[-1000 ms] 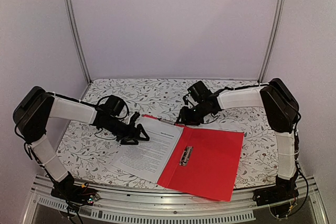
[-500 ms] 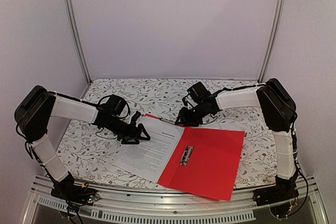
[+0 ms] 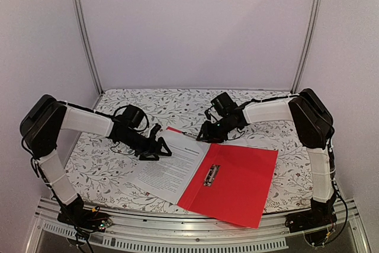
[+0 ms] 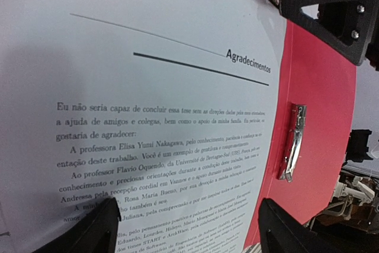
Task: Put the files into the folder
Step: Adjust the file in the folder.
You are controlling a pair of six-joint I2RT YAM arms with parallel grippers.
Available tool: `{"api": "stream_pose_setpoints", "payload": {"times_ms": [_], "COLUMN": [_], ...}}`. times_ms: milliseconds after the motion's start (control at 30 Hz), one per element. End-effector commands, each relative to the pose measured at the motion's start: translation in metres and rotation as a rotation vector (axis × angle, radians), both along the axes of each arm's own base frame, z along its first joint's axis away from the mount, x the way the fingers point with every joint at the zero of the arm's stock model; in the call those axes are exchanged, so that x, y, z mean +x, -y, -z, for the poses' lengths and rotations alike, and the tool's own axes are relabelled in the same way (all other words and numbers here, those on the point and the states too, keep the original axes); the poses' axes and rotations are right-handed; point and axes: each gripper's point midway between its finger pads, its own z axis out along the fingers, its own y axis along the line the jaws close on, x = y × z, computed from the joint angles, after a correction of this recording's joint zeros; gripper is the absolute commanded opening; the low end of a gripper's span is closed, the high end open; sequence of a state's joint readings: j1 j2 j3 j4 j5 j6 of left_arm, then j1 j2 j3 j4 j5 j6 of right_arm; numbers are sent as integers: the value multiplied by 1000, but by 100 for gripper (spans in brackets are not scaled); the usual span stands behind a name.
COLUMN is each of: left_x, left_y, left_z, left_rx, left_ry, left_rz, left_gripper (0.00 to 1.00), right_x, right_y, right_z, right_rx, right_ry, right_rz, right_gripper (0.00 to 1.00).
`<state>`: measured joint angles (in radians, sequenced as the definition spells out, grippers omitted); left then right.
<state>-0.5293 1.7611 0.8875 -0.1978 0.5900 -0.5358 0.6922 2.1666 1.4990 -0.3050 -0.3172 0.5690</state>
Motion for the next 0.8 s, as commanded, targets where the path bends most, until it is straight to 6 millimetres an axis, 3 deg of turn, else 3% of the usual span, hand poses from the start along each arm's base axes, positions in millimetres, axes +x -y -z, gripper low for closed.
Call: {"api": "stream_pose_setpoints", "payload": {"times_ms": [0, 633, 767], "left_x": [6, 17, 15], "left_y": [6, 20, 20], "left_z": [1, -4, -15], "left_rx": [17, -16, -28], "left_ry": [16, 31, 66], "left_rz": [10, 35, 43], "left_gripper": [82, 82, 82], "right_x": [7, 9, 10], "right_y": [-3, 1, 6], "right_z": [2, 3, 3], "right_rx": [18, 30, 22], "right_ry": [-2, -14, -10], "right_rz": [-4, -10, -4], "right_gripper": [45, 46, 47]}}
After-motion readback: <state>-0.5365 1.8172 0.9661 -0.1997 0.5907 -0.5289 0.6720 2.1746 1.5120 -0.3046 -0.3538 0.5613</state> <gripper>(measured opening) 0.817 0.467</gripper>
